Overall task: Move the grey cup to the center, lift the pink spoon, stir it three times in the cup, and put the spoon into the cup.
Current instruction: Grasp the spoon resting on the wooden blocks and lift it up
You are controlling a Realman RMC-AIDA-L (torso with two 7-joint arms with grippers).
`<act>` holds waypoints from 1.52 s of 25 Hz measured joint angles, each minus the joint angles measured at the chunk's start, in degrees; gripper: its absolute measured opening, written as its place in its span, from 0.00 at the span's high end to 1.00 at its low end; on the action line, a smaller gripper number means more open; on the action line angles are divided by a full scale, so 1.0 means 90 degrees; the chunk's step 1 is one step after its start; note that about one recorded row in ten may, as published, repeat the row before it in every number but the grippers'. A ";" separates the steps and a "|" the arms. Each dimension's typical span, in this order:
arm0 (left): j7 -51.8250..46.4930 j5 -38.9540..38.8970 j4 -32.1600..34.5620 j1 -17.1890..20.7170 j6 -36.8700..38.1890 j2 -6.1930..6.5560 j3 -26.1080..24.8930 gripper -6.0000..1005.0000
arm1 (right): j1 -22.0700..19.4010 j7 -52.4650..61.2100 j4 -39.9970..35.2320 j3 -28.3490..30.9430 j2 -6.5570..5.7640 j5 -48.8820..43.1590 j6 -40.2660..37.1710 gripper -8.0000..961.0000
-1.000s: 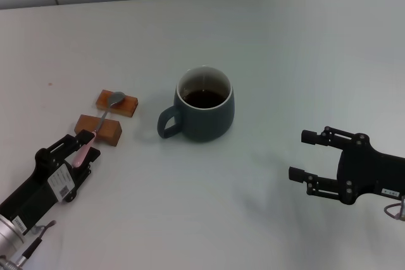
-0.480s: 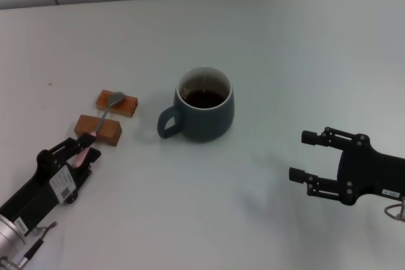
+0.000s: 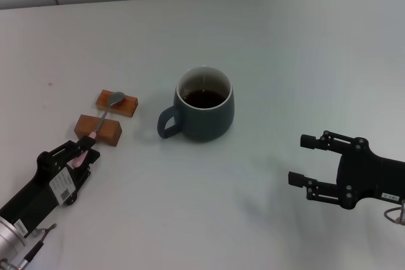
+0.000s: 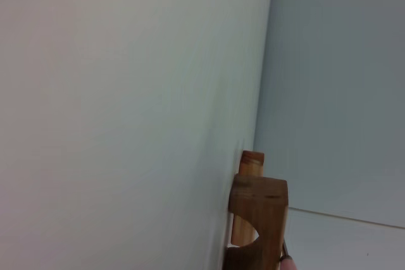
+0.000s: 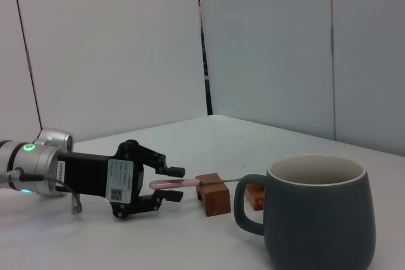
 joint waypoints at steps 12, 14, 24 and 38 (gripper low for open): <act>0.0291 -0.0002 0.0019 -0.0017 -0.0004 0.0000 -0.0049 0.73 | -0.0023 0.0067 0.0000 0.0000 0.0003 -0.0014 -0.0017 0.22; 0.0331 -0.0006 0.0021 -0.0033 -0.0004 0.0000 -0.0049 0.74 | -0.0022 0.0068 0.0000 0.0000 0.0005 -0.0015 -0.0018 0.22; 0.0644 -0.0048 0.0028 -0.0029 0.0118 -0.0009 -0.0057 0.79 | -0.0015 0.0070 0.0000 -0.0009 0.0009 -0.0015 -0.0018 0.22; 0.2862 0.0006 0.0674 -0.0588 0.2058 -0.0005 -0.0354 0.86 | 0.0005 0.0070 0.0016 -0.0009 0.0007 -0.0016 0.0000 0.22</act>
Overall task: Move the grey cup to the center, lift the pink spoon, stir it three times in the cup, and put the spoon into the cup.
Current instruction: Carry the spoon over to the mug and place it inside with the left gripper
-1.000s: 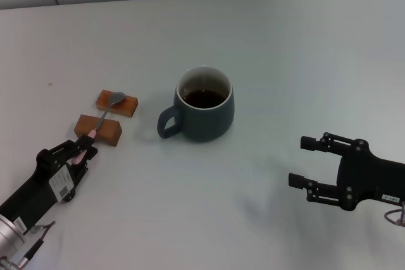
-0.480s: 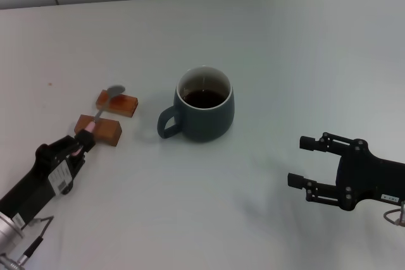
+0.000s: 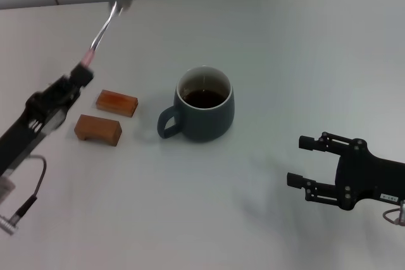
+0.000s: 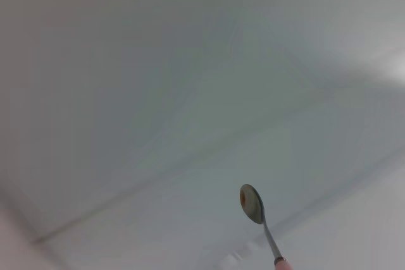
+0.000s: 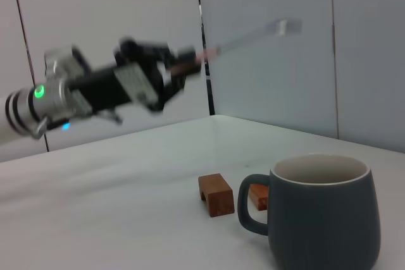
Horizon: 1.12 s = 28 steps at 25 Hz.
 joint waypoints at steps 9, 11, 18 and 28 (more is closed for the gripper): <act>0.0971 0.0094 0.1779 -0.0757 0.0867 0.0015 0.1238 0.86 | 0.0010 -0.0004 0.0023 -0.0001 0.0009 0.0001 0.0058 0.22; 0.0855 0.0093 0.2493 -0.0811 0.0885 0.0025 0.1450 0.86 | 0.0004 -0.0011 0.0025 -0.0001 0.0010 0.0001 0.0065 0.22; 0.0227 0.0535 0.5089 -0.0867 0.0641 0.0068 0.1985 0.86 | -0.0015 -0.0042 0.0052 -0.0008 0.0021 0.0001 0.0197 0.22; -0.0824 0.2762 0.8036 -0.1452 0.0509 0.0117 0.2012 0.86 | 0.0013 -0.0046 0.0052 -0.0010 0.0020 0.0001 0.0300 0.22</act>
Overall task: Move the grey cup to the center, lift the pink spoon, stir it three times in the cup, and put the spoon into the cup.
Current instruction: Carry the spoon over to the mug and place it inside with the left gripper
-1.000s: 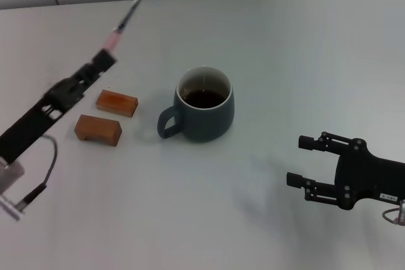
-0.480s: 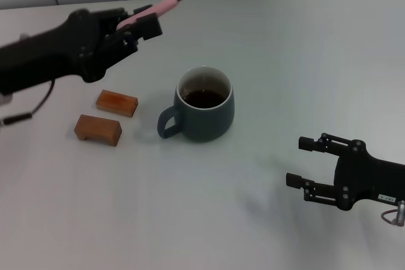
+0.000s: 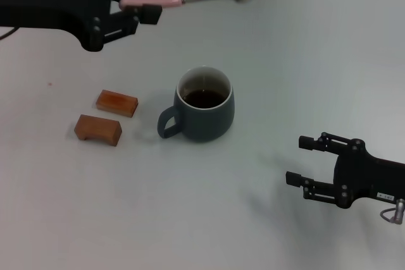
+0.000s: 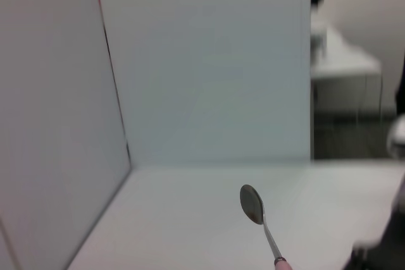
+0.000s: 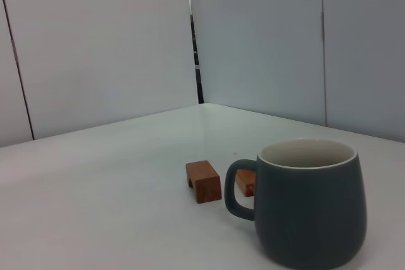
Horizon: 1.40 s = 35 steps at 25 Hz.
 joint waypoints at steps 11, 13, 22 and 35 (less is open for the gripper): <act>-0.0786 0.2335 0.1836 -0.0659 0.0296 -0.0062 0.1135 0.86 | -0.0012 0.0028 0.0000 0.0000 0.0000 0.0000 0.0172 0.22; -0.0869 0.2500 0.1994 -0.0762 0.0424 -0.0072 0.1232 0.86 | -0.0018 0.0031 0.0000 0.0000 0.0000 0.0000 0.0188 0.22; -0.1487 0.4173 0.2329 -0.1594 0.0765 -0.0152 0.2765 0.86 | -0.0029 0.0038 0.0041 0.0010 0.0001 0.0000 0.0244 0.22; -0.1816 0.5011 0.1798 -0.2025 0.0318 -0.0160 0.4219 0.86 | -0.0029 0.0045 0.0114 0.0010 0.0011 -0.0001 0.0251 0.22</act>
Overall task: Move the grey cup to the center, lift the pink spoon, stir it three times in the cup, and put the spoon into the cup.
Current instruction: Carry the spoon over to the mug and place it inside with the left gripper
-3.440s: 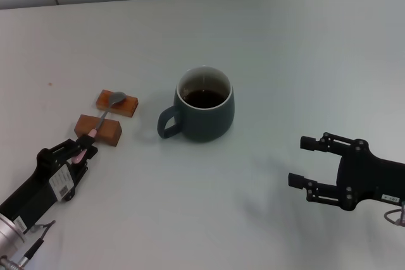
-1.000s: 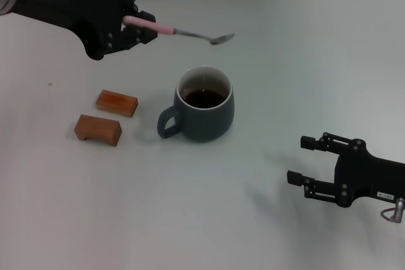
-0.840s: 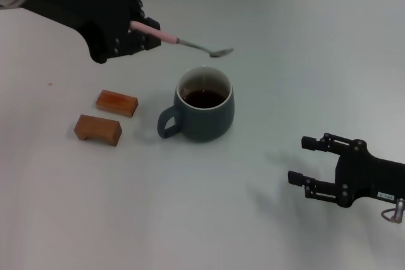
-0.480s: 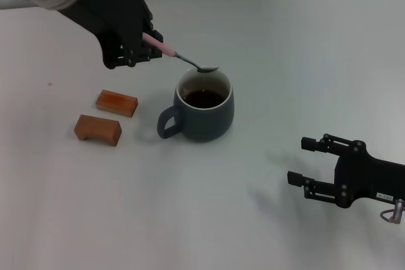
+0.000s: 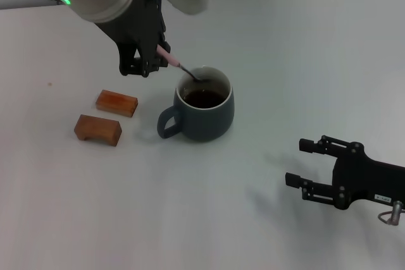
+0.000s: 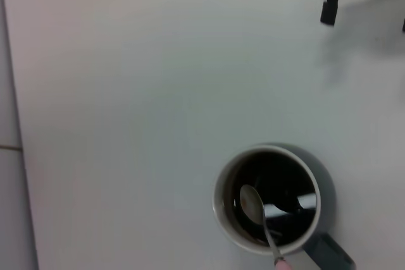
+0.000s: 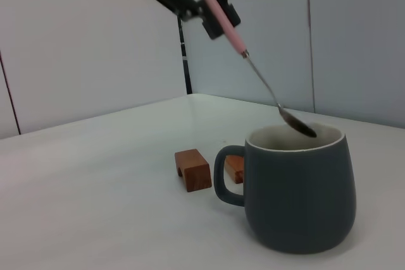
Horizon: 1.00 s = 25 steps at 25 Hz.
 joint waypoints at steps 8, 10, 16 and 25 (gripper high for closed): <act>-0.0145 0.0120 -0.0449 -0.0181 -0.0184 -0.0001 0.0641 0.86 | 0.0007 0.0001 0.0119 0.0000 0.0000 0.0000 0.0093 0.22; -0.0166 0.0137 -0.0571 -0.0231 -0.0267 -0.0001 0.0752 0.86 | 0.0002 0.0001 0.0123 0.0000 0.0000 0.0000 0.0097 0.22; -0.0179 0.0161 -0.1021 -0.0463 -0.0510 -0.0001 0.0834 0.86 | 0.0011 0.0000 0.0150 0.0000 -0.0001 0.0000 0.0143 0.22; -0.0132 0.0169 -0.1436 -0.0591 -0.0738 -0.0001 0.0969 0.86 | 0.0019 -0.0014 0.0228 0.0000 -0.0001 0.0026 0.0178 0.22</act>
